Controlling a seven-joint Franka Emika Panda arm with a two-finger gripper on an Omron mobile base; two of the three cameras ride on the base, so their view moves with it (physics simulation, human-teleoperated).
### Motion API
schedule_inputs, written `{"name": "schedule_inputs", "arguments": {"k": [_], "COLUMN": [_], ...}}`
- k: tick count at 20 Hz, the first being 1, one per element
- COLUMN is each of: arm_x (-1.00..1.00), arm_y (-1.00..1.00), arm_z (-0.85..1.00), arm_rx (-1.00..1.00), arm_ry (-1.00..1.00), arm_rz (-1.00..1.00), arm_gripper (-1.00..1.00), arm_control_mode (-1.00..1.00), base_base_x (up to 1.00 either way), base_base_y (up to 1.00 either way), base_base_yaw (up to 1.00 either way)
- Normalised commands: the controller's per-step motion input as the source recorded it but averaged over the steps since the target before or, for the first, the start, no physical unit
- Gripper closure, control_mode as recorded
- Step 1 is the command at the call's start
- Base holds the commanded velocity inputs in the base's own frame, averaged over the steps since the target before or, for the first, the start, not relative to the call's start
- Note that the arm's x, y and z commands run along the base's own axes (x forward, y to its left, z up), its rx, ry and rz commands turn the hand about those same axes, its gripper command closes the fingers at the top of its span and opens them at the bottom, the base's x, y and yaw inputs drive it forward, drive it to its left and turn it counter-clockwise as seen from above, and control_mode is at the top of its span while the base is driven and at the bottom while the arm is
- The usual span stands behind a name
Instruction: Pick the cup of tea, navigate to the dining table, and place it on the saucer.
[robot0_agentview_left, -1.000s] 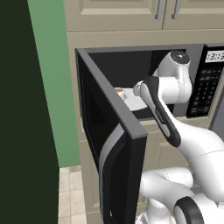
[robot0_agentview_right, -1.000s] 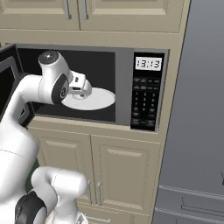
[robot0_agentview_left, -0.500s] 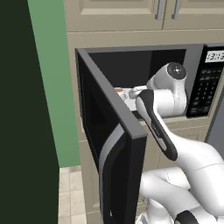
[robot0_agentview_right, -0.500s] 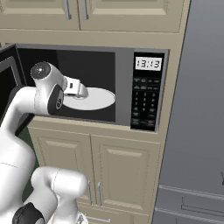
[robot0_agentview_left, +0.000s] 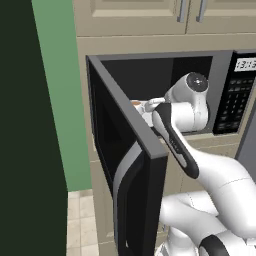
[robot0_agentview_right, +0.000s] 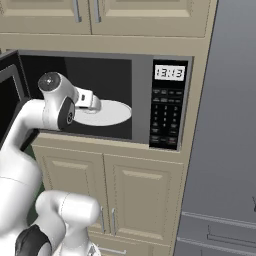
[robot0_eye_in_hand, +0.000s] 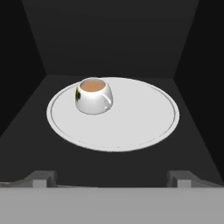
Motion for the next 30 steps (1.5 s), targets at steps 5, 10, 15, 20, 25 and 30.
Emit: {"name": "schedule_inputs", "arguments": {"k": [5,10,15,20,25,30], "arm_x": [0.31,0.32,0.35,0.33,0.31,0.32], "arm_y": [0.0,0.0,0.0,0.0,0.0,0.0], "arm_z": [-0.06,-0.12,-0.16,-0.18,-0.12,-0.08], "arm_rx": [0.0,0.0,0.0,0.0,0.0,0.0], "arm_ry": [0.0,0.0,0.0,0.0,0.04,0.05], "arm_rz": [0.01,0.03,0.06,0.09,0.1,0.09], "arm_gripper": [-1.0,-1.0,-1.0,-1.0,-1.0,-1.0], "arm_control_mode": [-1.0,-1.0,-1.0,-1.0,-1.0,-1.0], "base_base_x": [0.0,0.0,0.0,0.0,0.0,0.0], "base_base_y": [0.0,0.0,0.0,0.0,0.0,0.0], "base_base_yaw": [0.0,0.0,0.0,0.0,0.0,0.0]}}
